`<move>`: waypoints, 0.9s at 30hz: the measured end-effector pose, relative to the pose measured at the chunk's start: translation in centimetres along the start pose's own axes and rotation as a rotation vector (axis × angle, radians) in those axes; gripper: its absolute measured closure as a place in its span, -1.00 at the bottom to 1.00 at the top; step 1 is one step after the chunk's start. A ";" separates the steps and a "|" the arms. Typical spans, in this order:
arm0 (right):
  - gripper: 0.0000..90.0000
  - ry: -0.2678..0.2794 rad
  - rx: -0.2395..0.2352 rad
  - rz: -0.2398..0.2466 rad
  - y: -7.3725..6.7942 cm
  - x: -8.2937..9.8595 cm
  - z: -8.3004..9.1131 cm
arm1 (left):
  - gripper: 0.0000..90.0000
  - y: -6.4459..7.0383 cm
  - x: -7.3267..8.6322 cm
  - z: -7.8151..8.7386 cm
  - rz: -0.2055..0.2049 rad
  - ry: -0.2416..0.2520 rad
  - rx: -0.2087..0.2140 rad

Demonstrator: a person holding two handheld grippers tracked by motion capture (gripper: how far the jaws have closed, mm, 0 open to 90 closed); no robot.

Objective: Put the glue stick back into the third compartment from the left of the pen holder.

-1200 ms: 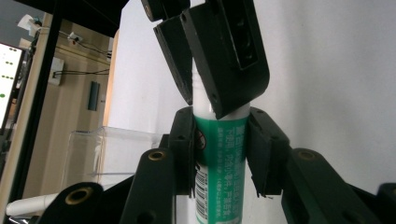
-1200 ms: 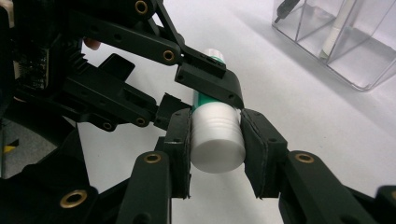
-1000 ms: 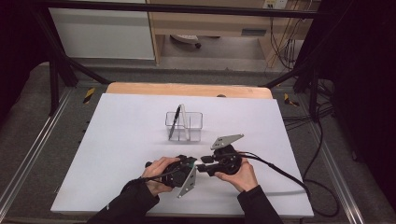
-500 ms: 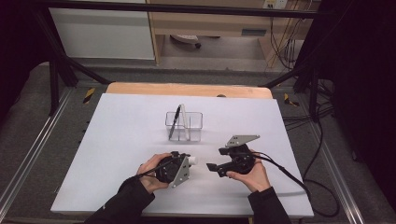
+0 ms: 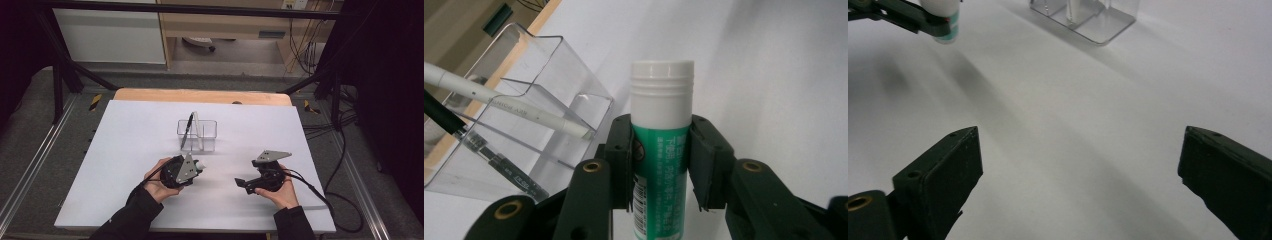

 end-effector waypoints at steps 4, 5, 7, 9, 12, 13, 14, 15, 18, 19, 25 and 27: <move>-0.95 -0.012 0.027 -0.017 0.7 1.0 0.2 | 0.44 -0.4 -0.3 0.0 0.075 0.015 0.012; -0.95 -0.014 0.030 -0.021 0.9 1.3 0.3 | 0.44 -0.6 -0.4 0.0 0.097 0.018 0.013; -0.98 -0.013 0.040 -0.030 1.2 1.7 0.5 | 0.44 -0.9 -0.5 -0.1 0.138 0.020 0.013; -0.98 -0.012 0.033 -0.033 1.4 2.2 0.8 | 0.44 -1.2 -0.7 -0.1 0.184 0.024 0.011; -0.98 0.002 0.028 -0.042 1.7 2.7 1.3 | 0.44 -1.7 -1.1 -0.3 0.256 0.033 0.007; -0.98 0.005 0.025 -0.045 1.8 2.8 1.5 | 0.44 -1.9 -1.2 -0.3 0.273 0.036 0.003; -0.98 0.003 0.024 -0.044 1.8 3.0 1.6 | 0.44 -2.0 -1.3 -0.3 0.289 0.037 0.002; -0.98 -0.001 0.025 -0.044 1.9 3.1 1.7 | 0.44 -2.2 -1.5 -0.4 0.306 0.039 0.001; -0.98 0.008 0.023 -0.044 2.1 3.5 2.0 | 0.44 -2.6 -1.9 -0.5 0.347 0.046 -0.014; -0.99 0.007 0.019 -0.050 2.1 3.7 2.1 | 0.44 -2.8 -2.0 -0.6 0.361 0.048 -0.016; -0.98 0.001 0.031 -0.040 2.6 4.3 2.4 | 0.44 -3.5 -3.1 -1.2 0.427 0.060 -0.039; -0.98 0.001 0.035 -0.041 2.7 4.4 2.6 | 0.44 -3.8 -3.4 -1.5 0.443 0.063 -0.043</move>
Point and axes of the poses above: each handheld gripper's, and its own axes: z roughly backward along the jaws, x roughly out of its underside, y roughly to its right, the point moved 4 cm from there along -z, roughly forward along the jaws, and after that the axes turned 11 degrees about -x, right-handed, at the moved point
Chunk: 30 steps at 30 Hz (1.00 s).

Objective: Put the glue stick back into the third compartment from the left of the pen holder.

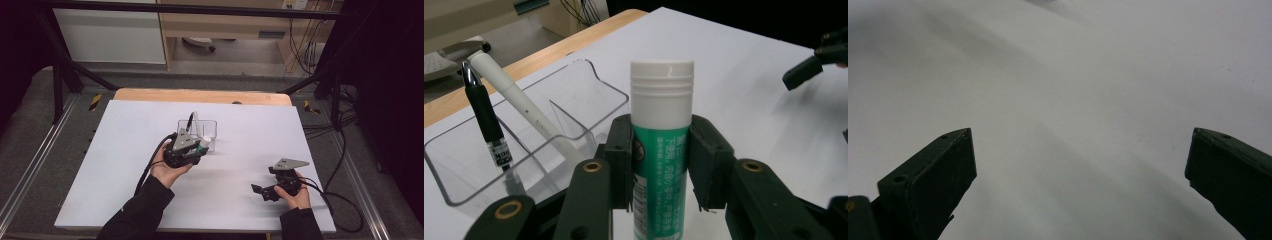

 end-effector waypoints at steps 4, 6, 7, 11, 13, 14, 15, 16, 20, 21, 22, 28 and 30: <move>-0.99 0.004 -0.003 -0.005 0.1 0.3 0.2 | 0.44 -0.2 -0.7 -0.6 0.028 0.010 -0.016; -0.98 0.007 -0.003 -0.007 0.1 0.3 0.3 | 0.44 -0.4 -1.2 -0.9 0.042 0.018 -0.029; -0.98 0.008 0.000 0.000 0.1 0.3 0.3 | 0.44 -0.5 -1.4 -1.0 0.054 0.022 -0.029; -0.99 0.010 0.001 0.000 0.2 0.3 0.4 | 0.44 -0.8 -2.3 -1.3 0.074 0.037 -0.039; -0.98 0.009 0.005 0.002 0.2 0.3 0.4 | 0.44 -1.0 -2.7 -1.5 0.078 0.039 -0.046; -0.99 0.008 0.005 0.002 0.2 0.4 0.4 | 0.44 -1.1 -2.8 -1.7 0.077 0.037 -0.053; -0.98 0.007 0.004 0.004 0.2 0.4 0.4 | 0.44 -1.2 -2.9 -1.8 0.079 0.036 -0.057; -0.99 0.008 0.003 0.002 0.2 0.4 0.4 | 0.44 -1.3 -3.0 -1.9 0.086 0.036 -0.061; -0.99 0.009 0.003 0.001 0.2 0.4 0.4 | 0.44 -1.7 -3.4 -2.6 0.099 0.031 -0.073; -0.99 0.008 0.003 0.001 0.2 0.4 0.4 | 0.44 -1.8 -3.5 -2.7 0.101 0.031 -0.074; -0.99 0.007 0.002 0.001 0.2 0.4 0.4 | 0.44 -1.8 -3.6 -2.9 0.104 0.033 -0.077; -0.98 0.009 0.003 0.002 0.2 0.4 0.4 | 0.44 -2.0 -4.6 -3.8 0.110 0.036 -0.093; -0.99 0.009 0.001 0.001 0.2 0.3 0.4 | 0.44 -2.1 -4.9 -4.1 0.111 0.037 -0.095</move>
Point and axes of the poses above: each handheld gripper's, and its own axes: z roughly backward along the jaws, x roughly out of its underside, y roughly to its right, the point moved 4 cm from there along -z, roughly forward along the jaws, and after that the axes turned 11 degrees about -x, right-handed, at the moved point
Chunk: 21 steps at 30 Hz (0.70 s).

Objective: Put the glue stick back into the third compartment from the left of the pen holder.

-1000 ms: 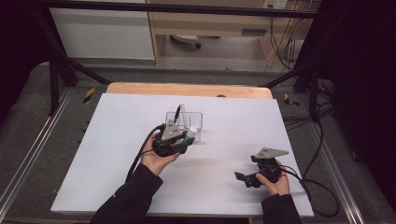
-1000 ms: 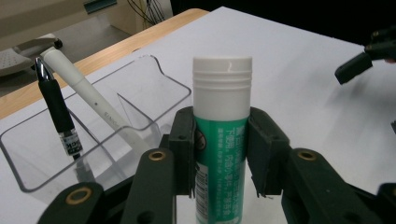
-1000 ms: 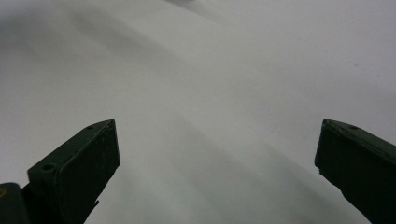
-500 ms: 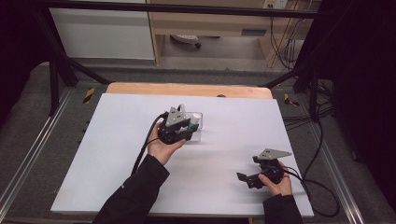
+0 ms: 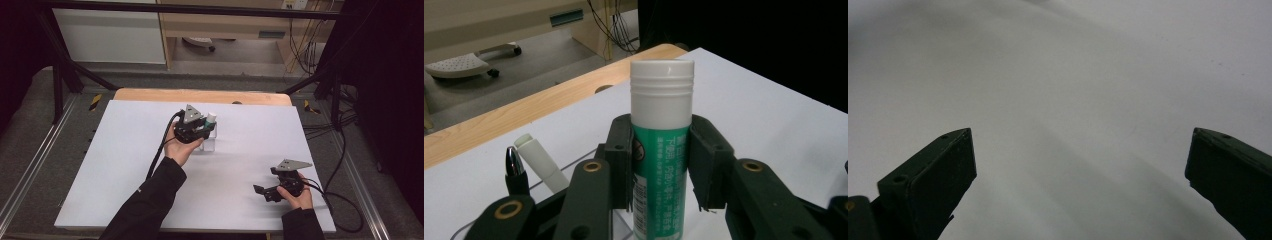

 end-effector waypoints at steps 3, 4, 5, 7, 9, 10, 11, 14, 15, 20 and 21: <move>-0.99 -0.001 -0.001 -0.001 0.0 0.0 0.0 | 0.44 0.0 -0.3 -0.5 -0.001 -0.002 -0.004; -0.99 0.000 0.000 -0.002 0.0 0.0 0.0 | 0.44 0.0 -0.4 -0.7 0.003 0.002 -0.006; -0.99 0.000 -0.001 -0.002 0.0 0.0 0.0 | 0.44 -0.1 -0.5 -0.8 0.001 -0.003 -0.006; -0.98 0.001 -0.003 -0.002 0.0 0.0 0.0 | 0.44 -0.1 -0.7 -1.2 0.005 -0.005 -0.011; -0.99 0.001 0.000 -0.005 0.0 0.0 0.0 | 0.44 -0.1 -0.9 -1.5 0.006 -0.001 -0.014; -0.99 0.000 -0.001 -0.004 0.0 0.0 0.0 | 0.44 -0.1 -0.9 -1.7 0.001 -0.005 -0.017; -0.99 -0.001 -0.002 -0.002 0.0 0.0 0.0 | 0.44 -0.1 -1.0 -1.9 0.007 -0.003 -0.020; -0.99 -0.001 -0.003 -0.003 0.0 0.0 0.0 | 0.44 -0.2 -0.9 -2.5 0.010 -0.004 -0.023; -0.99 0.001 -0.003 -0.002 0.0 0.0 -0.1 | 0.44 -0.3 -0.8 -2.7 0.010 -0.006 -0.026; -0.99 -0.002 -0.004 -0.001 0.0 0.0 -0.1 | 0.44 -0.4 -0.3 -3.6 0.019 -0.021 -0.026; -0.99 -0.002 -0.004 -0.004 0.0 0.0 -0.1 | 0.44 -0.5 -0.2 -3.8 0.016 -0.027 -0.026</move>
Point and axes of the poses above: each handheld gripper's, and its own axes: z roughly backward along the jaws, x roughly out of its underside, y roughly to its right, the point moved 4 cm from there along -z, roughly forward along the jaws, and after that the axes turned 11 degrees about -x, right-handed, at the moved point
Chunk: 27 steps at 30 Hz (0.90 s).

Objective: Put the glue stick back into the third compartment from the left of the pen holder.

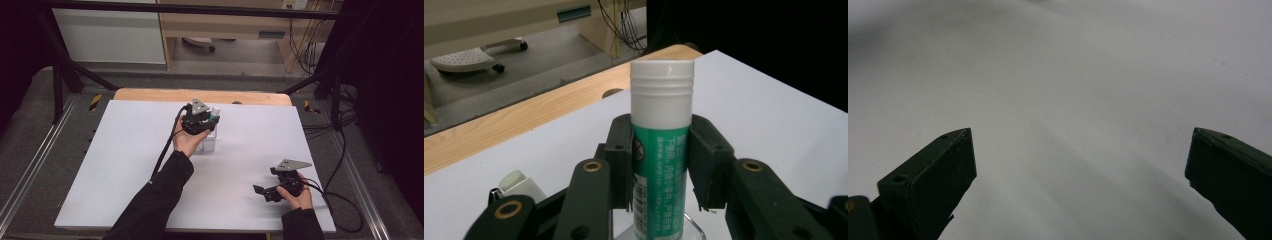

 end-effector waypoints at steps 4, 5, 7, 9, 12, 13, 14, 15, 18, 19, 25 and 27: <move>-0.98 -0.001 -0.002 0.000 0.0 0.0 0.0 | 0.44 0.0 0.3 -0.5 0.000 -0.003 0.002; -0.98 -0.001 -0.001 -0.001 0.0 0.0 0.0 | 0.44 0.0 0.4 -0.6 0.000 -0.008 0.003; -0.98 -0.001 -0.003 -0.001 0.0 0.0 0.0 | 0.44 0.0 0.5 -0.7 -0.008 -0.014 0.009; -0.98 -0.001 -0.002 0.000 0.0 0.0 0.0 | 0.44 0.2 0.6 -0.7 -0.012 -0.017 0.013; -0.98 -0.001 -0.003 -0.002 0.0 0.0 0.0 | 0.44 0.2 0.9 -0.9 -0.022 -0.028 0.015; -0.99 -0.001 -0.004 0.004 0.0 0.0 0.0 | 0.44 0.2 1.0 -0.9 -0.025 -0.031 0.014; -0.99 -0.001 -0.005 0.003 0.0 0.0 0.0 | 0.44 0.2 1.2 -1.0 -0.028 -0.034 0.014; -0.98 0.000 -0.004 0.001 0.0 0.0 0.0 | 0.44 0.2 1.3 -1.0 -0.025 -0.036 0.015; -0.98 -0.006 -0.005 0.002 0.0 0.0 0.0 | 0.44 0.1 1.7 -1.1 -0.023 -0.046 0.021; -0.98 -0.005 -0.004 0.003 0.0 0.0 -0.1 | 0.44 0.1 1.8 -1.1 -0.015 -0.047 0.026; -0.98 -0.006 -0.004 0.007 0.0 0.1 -0.1 | 0.44 0.1 2.3 -1.1 -0.032 -0.062 0.035; -0.98 -0.006 -0.005 0.006 0.0 0.1 -0.1 | 0.44 0.1 2.5 -1.0 -0.034 -0.061 0.036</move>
Point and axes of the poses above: each handheld gripper's, and its own axes: z roughly backward along the jaws, x roughly out of its underside, y roughly to its right, the point moved 4 cm from there along -z, roughly forward along the jaws, and after that the axes turned 11 degrees about -x, right-handed, at the moved point
